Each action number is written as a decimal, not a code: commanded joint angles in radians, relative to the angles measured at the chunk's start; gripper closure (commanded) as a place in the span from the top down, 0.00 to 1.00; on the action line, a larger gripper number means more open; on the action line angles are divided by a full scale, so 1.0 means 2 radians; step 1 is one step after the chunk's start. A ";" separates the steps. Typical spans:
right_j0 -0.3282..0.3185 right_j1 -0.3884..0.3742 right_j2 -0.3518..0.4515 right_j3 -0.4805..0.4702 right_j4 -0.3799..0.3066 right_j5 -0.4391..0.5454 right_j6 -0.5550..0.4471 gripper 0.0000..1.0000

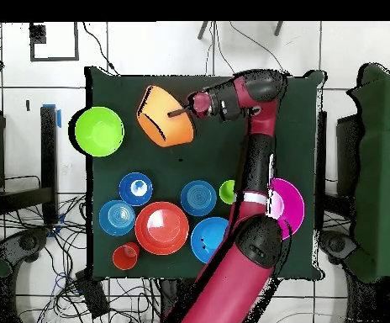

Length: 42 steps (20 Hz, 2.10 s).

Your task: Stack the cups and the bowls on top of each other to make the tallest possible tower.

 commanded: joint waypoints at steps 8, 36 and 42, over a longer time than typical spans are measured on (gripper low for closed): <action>0.008 0.037 0.011 -0.058 -0.102 0.028 -0.169 0.00; -0.002 0.025 0.028 -0.060 -0.141 0.022 -0.157 1.00; -0.005 0.007 0.038 -0.077 -0.205 0.016 -0.198 1.00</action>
